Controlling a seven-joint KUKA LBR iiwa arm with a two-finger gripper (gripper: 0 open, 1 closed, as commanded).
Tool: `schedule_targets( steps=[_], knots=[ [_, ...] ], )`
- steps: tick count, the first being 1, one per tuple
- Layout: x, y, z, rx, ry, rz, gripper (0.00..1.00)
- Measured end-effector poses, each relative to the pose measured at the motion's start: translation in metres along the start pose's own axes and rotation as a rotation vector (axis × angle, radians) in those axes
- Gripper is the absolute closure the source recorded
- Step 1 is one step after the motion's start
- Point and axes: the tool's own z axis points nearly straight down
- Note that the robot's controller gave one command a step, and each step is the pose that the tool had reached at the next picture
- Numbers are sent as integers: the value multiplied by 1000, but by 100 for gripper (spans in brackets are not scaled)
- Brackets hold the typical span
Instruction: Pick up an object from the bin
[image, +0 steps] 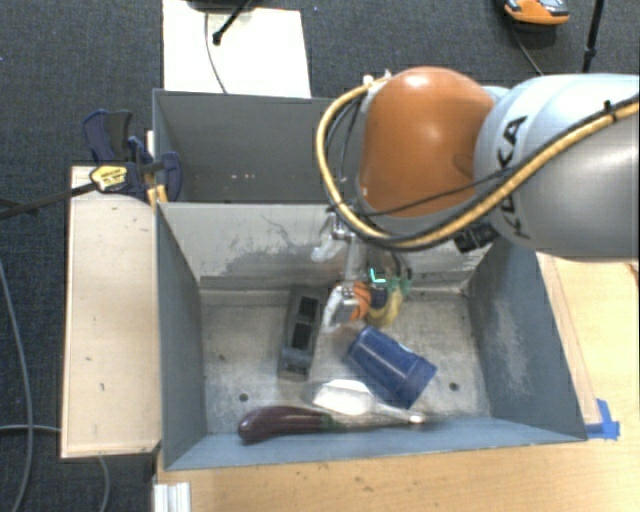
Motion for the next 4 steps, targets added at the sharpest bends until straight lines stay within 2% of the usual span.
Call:
schedule_targets(
  steps=[1,2,3,4],
  knots=[
    [-2,-1,-4,-1,-8,3,0],
    [-6,-1,33,-3,-17,6,0],
    [-8,-1,77,-1,-4,134,0],
    [-19,11,119,-3,-13,106,0]
  ],
)
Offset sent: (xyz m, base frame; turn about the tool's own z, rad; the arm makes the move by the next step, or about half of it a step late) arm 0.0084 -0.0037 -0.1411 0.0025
